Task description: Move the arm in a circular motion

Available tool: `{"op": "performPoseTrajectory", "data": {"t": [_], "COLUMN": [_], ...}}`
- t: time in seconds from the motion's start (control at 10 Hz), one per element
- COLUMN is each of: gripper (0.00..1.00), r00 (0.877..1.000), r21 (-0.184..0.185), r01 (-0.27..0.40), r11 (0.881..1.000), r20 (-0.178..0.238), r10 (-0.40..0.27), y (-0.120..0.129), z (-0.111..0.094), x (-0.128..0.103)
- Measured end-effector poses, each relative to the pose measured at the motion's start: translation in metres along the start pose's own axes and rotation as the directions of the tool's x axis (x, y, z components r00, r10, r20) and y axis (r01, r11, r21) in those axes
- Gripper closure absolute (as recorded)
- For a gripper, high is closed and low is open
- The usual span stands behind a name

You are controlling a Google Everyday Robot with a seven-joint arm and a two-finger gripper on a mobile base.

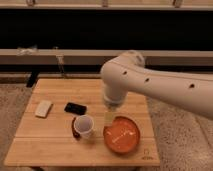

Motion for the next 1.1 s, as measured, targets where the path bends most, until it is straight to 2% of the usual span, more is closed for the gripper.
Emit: {"op": "performPoseTrajectory", "data": {"t": [0.4,0.7,0.9,1.1], "gripper": [0.2,0.2,0.2,0.2], "r00": [0.994,0.989,0.99,0.99], "r21": [0.044,0.037,0.03,0.015], "r01": [-0.1,-0.113,-0.071,-0.011], "r11": [0.994,0.993,0.997,1.0], "r20": [-0.049,-0.092,-0.118,-0.141], "r10": [0.102,0.116,0.074,0.013], "y": [-0.059,-0.098,-0.117,-0.137], "z": [-0.027,-0.037,-0.038,-0.031], "x": [0.049,0.068,0.054,0.027]}}
